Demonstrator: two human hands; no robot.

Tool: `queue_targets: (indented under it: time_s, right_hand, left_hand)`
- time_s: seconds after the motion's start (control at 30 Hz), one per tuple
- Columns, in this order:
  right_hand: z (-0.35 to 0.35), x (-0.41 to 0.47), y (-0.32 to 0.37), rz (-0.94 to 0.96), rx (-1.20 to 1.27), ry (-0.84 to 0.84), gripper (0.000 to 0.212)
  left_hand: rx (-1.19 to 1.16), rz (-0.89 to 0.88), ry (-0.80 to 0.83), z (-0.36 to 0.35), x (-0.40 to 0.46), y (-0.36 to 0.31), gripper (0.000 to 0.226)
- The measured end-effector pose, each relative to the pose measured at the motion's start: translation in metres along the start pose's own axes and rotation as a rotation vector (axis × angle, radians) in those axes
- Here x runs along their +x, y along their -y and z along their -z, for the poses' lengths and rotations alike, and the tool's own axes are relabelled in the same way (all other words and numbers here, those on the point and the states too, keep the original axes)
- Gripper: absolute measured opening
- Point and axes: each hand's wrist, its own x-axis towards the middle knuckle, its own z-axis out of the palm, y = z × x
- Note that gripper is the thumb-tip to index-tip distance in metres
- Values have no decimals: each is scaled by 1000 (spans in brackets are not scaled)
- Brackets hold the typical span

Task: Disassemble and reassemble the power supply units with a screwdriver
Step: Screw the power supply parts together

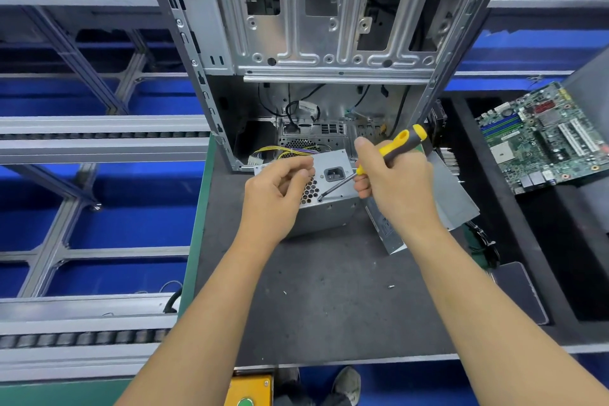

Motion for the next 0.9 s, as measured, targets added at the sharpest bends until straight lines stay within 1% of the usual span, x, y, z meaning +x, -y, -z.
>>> queue_targets:
  time_s: [0.27, 0.4, 0.5, 0.57, 0.67, 0.73, 0.8, 0.9]
  right_hand:
    - [0, -2, 2, 34, -49, 4, 43]
    - [-1, -2, 5, 83, -84, 17, 43]
    - [-3, -3, 9, 120, -129, 65, 43]
    - [-4, -3, 14, 177, -190, 105, 45]
    - [-4, -4, 22, 247, -268, 186, 45]
    - [-4, -4, 29, 317, -366, 235, 49]
    - [-6, -4, 35, 357, -435, 263, 57]
    - [-10, -3, 41, 356, -449, 306, 63]
  left_hand:
    - [44, -35, 10, 1, 0, 1, 30]
    - [130, -103, 26, 2, 1, 2, 30]
    - [218, -154, 76, 2, 1, 4, 31]
    - [285, -201, 105, 2, 1, 5, 33]
    - [328, -239, 125, 3, 1, 3, 37]
    - [357, -260, 144, 3, 1, 1, 40]
    - [374, -261, 153, 3, -1, 1, 39]
    - [384, -211, 172, 4, -1, -1, 35]
